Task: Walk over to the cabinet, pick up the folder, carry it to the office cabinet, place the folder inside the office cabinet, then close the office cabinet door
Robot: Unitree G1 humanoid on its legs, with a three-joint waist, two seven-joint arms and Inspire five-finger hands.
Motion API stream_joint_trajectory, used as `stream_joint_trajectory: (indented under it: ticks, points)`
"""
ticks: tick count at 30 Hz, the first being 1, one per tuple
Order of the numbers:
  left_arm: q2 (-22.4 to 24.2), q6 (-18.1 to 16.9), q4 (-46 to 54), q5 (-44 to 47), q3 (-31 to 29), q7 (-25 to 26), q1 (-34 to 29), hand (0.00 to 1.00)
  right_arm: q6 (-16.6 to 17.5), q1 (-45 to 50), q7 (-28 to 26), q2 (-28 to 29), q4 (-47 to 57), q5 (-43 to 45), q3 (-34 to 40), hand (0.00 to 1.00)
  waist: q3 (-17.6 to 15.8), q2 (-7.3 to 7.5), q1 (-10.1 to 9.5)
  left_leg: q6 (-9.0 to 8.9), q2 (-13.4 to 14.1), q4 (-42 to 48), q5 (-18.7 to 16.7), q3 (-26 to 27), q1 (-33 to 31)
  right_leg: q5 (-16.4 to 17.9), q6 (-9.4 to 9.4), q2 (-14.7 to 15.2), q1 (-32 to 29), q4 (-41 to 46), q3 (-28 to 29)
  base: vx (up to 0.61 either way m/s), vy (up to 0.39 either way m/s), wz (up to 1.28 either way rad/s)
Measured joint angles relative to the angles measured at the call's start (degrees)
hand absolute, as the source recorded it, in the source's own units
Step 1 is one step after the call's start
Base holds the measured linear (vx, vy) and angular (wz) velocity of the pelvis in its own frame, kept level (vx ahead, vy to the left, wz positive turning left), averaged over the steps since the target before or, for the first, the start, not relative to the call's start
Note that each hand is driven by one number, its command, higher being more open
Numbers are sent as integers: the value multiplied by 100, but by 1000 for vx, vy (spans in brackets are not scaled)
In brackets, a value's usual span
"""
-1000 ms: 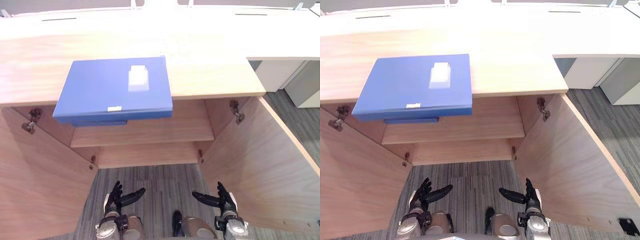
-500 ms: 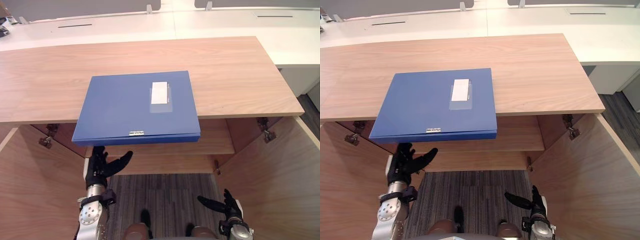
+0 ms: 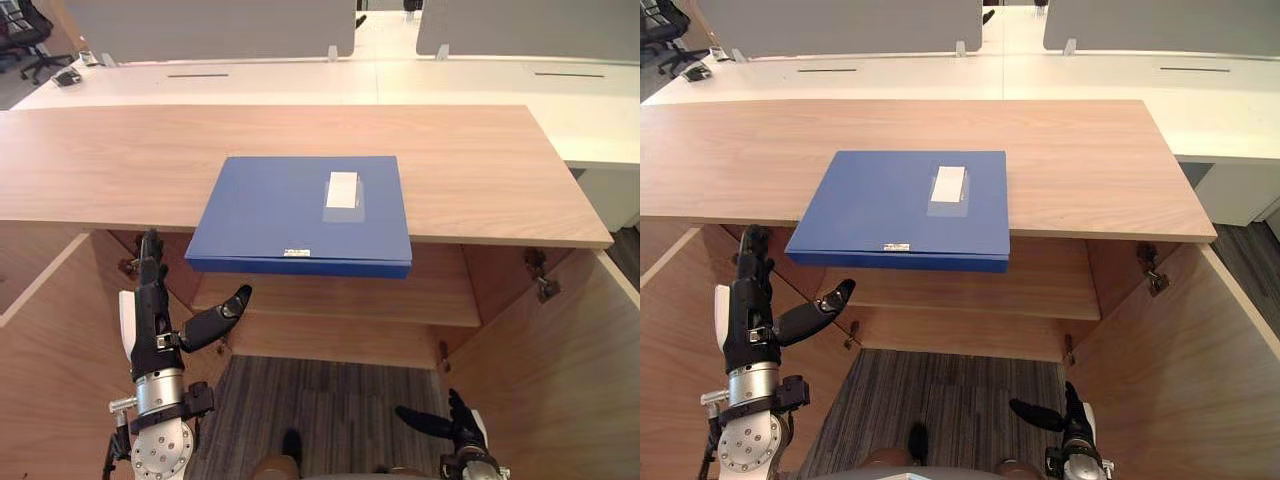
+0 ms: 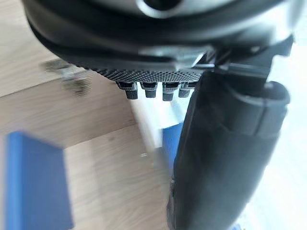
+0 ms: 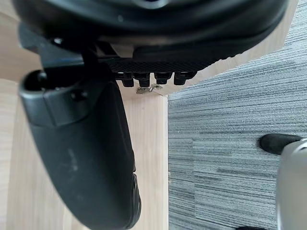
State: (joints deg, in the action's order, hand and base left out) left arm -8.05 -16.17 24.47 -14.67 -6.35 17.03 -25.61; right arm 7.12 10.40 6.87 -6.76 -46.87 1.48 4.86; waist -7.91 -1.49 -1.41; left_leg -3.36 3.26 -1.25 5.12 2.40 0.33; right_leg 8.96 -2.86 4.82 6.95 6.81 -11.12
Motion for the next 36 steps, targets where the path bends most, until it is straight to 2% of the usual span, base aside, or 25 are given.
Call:
stream_joint_trajectory:
  ticks: [4,8,13,16,17,20,21,25,30,36]
  points:
    - [-53,-81,312,-452,55,198,57,100,64,-48,11,-16,-7,-108,-136,100,34,4,28,0,3,10,0,-6,2,-3,2,-10,16,0,28,6,-6,1]
    - [-455,-83,369,-755,460,247,122,100,91,-97,8,-35,-99,-108,-197,100,41,6,57,-1,13,-7,-1,59,46,-5,5,-14,18,4,122,-13,-3,-7]
    - [-1116,-93,404,-991,1101,-222,458,100,90,-60,-19,-52,-110,-105,-206,100,71,9,133,-2,51,-119,-1,300,220,-17,13,-30,16,12,354,-23,-2,-23]
    - [-1381,-94,335,-1180,1347,-448,633,100,88,1,-53,-106,-110,-105,-305,100,251,14,249,-16,78,-243,13,451,265,-32,17,-54,-77,8,503,10,-8,-25]
    - [-1415,-101,287,-1230,1394,-471,687,0,88,9,-63,-113,-110,-104,-303,100,269,10,250,-16,82,-255,13,480,278,-35,17,-57,-81,5,533,33,-6,-27]
    - [-1534,-102,27,-1482,1546,-589,977,0,88,41,-95,-147,-109,-104,-300,100,317,15,281,-16,89,-295,13,565,298,-45,19,-62,-123,3,619,18,-5,-19]
    - [-1621,12,-70,-2445,1551,-412,1253,0,88,64,-167,-163,-106,-104,-299,100,338,42,321,-15,87,-372,13,679,339,-62,19,-65,-181,0,742,10,-3,-28]
    - [-1777,18,-69,-2962,1510,-308,1595,0,88,47,-210,-161,-83,-101,-298,100,374,53,374,-14,92,-377,13,747,360,-89,18,-68,-192,-13,808,-25,-6,-13]
    - [-1724,77,-140,-2962,1483,-324,1513,0,86,57,-220,-159,-39,-51,-291,100,376,64,371,-14,101,-407,14,801,356,-148,6,-78,-213,-92,866,-37,-3,-7]
    - [-1379,58,172,-2743,1290,-427,1315,0,82,168,-216,24,743,185,-156,100,363,85,389,-11,108,-380,15,869,359,-215,-8,-87,-213,-134,937,5,0,-6]
